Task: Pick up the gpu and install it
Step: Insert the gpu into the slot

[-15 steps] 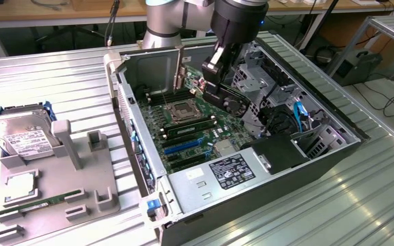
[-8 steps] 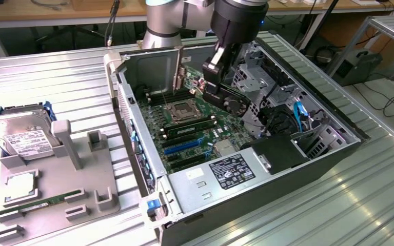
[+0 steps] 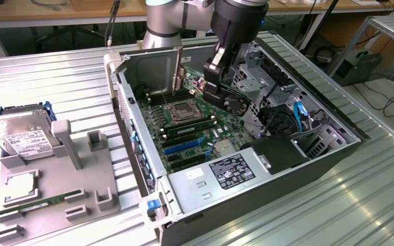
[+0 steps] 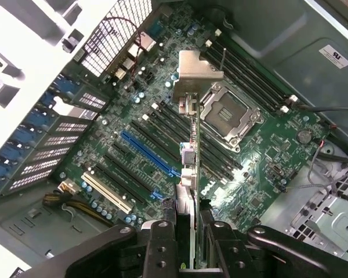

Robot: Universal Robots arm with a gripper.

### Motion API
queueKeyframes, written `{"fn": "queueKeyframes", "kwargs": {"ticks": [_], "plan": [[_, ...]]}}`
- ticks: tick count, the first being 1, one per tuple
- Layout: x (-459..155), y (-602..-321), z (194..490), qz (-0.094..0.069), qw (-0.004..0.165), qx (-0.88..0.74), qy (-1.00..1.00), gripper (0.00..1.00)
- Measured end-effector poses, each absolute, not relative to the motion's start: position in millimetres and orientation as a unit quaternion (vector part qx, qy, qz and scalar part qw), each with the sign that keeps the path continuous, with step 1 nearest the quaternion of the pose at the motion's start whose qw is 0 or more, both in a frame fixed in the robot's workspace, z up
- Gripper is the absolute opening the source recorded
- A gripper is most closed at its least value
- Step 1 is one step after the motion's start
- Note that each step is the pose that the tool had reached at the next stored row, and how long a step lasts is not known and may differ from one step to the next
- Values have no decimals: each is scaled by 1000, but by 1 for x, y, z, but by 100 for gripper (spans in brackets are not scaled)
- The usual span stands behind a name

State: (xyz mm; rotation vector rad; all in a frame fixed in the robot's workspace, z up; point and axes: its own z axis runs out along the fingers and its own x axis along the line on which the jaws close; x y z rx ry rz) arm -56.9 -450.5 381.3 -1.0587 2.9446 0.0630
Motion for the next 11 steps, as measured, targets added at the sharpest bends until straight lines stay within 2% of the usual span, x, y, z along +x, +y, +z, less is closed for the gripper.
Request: {"fn": "queueKeyframes", "kwargs": {"ticks": [11], "plan": [[-57,-451,381,20,5,-366,930,26]]}}
